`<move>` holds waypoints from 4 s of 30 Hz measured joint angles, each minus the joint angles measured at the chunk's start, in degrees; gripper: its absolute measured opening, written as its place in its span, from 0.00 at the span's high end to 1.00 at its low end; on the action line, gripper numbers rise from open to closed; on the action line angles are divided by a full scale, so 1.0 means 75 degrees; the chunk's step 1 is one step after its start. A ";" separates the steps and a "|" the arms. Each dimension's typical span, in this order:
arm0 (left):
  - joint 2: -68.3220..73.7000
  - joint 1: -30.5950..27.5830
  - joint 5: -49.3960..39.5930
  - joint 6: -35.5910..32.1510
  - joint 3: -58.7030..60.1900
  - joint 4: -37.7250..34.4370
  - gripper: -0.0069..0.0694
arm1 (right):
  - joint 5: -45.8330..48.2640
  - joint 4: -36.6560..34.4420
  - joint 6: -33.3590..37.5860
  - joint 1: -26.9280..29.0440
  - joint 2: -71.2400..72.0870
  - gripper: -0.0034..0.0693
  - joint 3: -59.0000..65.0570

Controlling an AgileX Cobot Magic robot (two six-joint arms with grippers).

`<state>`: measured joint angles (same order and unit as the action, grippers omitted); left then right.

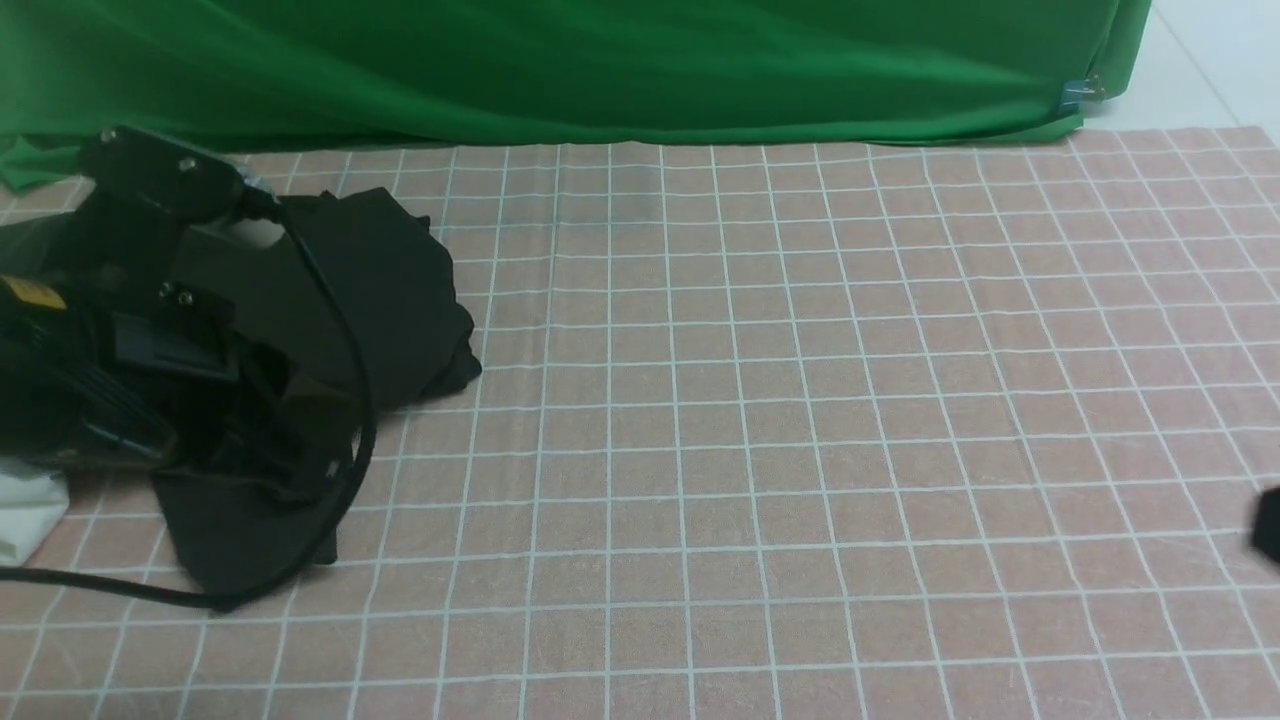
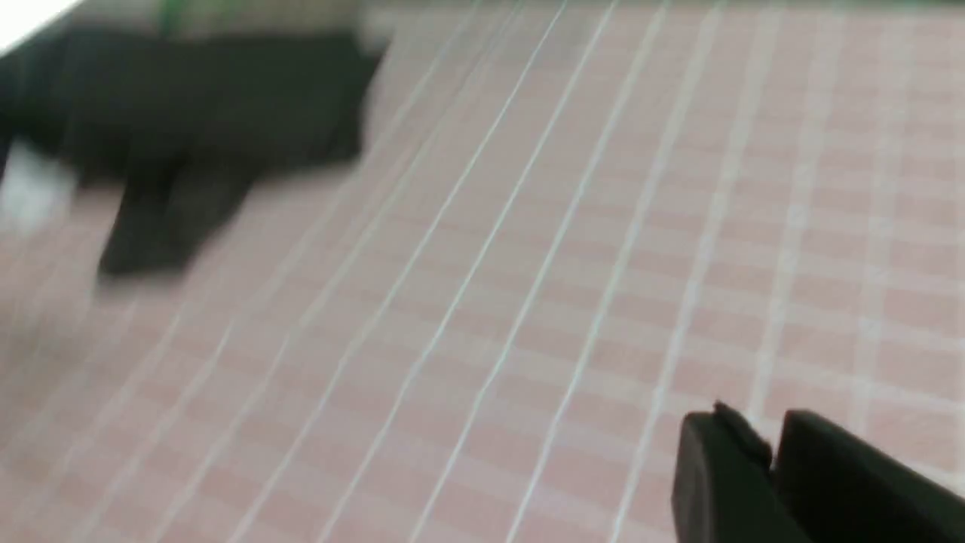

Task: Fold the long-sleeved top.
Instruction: Spread the long sleeves with your arms and place them on the tabletop

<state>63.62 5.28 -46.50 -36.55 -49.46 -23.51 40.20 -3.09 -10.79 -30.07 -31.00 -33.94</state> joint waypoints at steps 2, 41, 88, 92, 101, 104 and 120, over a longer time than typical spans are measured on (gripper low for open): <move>0.0036 -0.0019 0.0000 0.0522 -0.0213 0.0719 0.89 | 0.0110 0.0000 0.0218 -0.0507 -0.0531 0.76 -0.0244; 0.2657 -0.2644 0.1968 0.0046 -0.1120 0.1882 0.17 | -0.0085 0.0860 0.1768 -0.1258 -0.1895 0.72 -0.0797; 0.4134 -0.2759 -0.0352 0.1076 -0.2688 0.2885 0.33 | -0.0374 0.0862 0.1213 -0.1258 -0.1901 0.72 -0.0827; 0.4239 -0.2758 -0.0145 0.0684 -0.2688 0.2913 0.24 | -0.0428 0.0862 0.1213 -0.1258 -0.1901 0.72 -0.0827; 0.4857 -0.2758 -0.0362 0.0303 -0.2688 0.2704 0.65 | -0.0728 0.0862 0.1347 -0.1258 -0.1901 0.72 -0.0827; 0.4900 -0.2758 -0.0489 0.0092 -0.2688 0.2306 0.80 | -0.0781 0.0862 0.1347 -0.1258 -0.1901 0.72 -0.0827; 0.2709 0.1719 -0.0682 0.0686 -0.2688 0.1184 0.87 | -0.0032 0.2152 0.0592 -0.1258 -0.1901 0.71 -0.1310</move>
<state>83.94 18.18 -51.61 -31.41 -69.62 -14.63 39.96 13.06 -6.35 -39.51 -45.26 -43.77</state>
